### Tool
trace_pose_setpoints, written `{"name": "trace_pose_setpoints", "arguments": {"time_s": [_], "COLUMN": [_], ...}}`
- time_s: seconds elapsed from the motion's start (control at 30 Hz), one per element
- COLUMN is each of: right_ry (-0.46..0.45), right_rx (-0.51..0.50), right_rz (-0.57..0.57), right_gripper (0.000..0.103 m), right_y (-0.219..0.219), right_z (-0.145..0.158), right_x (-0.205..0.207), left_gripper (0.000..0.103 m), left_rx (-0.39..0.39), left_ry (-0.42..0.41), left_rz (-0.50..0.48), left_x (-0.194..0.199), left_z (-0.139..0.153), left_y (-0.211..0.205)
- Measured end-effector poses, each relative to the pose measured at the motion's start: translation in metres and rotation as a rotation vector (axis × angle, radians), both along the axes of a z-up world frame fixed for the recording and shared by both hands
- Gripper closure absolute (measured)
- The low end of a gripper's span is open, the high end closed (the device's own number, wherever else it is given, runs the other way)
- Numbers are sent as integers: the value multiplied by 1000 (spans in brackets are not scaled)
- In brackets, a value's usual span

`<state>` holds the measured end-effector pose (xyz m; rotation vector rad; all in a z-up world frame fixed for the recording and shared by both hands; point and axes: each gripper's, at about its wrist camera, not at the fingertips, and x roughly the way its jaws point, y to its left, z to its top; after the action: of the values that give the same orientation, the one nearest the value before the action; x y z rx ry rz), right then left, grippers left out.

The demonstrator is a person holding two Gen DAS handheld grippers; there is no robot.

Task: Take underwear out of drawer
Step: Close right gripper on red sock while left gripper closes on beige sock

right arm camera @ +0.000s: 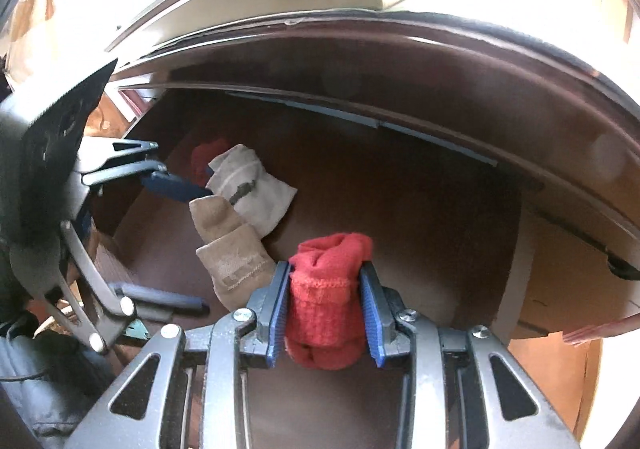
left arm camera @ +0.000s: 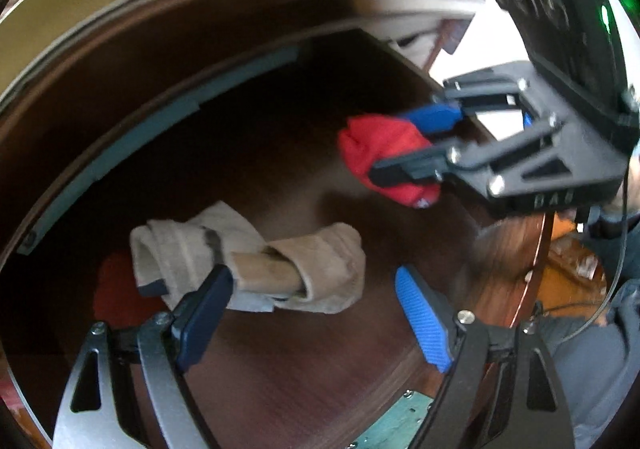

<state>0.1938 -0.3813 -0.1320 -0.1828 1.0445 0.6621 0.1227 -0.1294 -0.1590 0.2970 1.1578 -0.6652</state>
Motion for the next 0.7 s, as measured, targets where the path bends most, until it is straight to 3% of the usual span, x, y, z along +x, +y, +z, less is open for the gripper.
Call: {"name": "trace_pose_setpoints", "arguments": {"time_s": [0.23,0.37,0.7], "right_ry": [7,18,19], "right_rx": [23,19,13], "right_rz": [-18,-13,-20], "right_gripper": [67,67,67], "right_y": [-6,-6,-6], "right_z": [1,0,-1], "right_x": [2,3,2], "left_gripper": [23,44,48], "left_rx": [42,44,84], "left_ry": [62,116,118], "left_rz": [-17,-19,-47], "left_x": [7,14,12], "left_z": [-13,-23,-28], "left_y": [-13,-19,-30]}}
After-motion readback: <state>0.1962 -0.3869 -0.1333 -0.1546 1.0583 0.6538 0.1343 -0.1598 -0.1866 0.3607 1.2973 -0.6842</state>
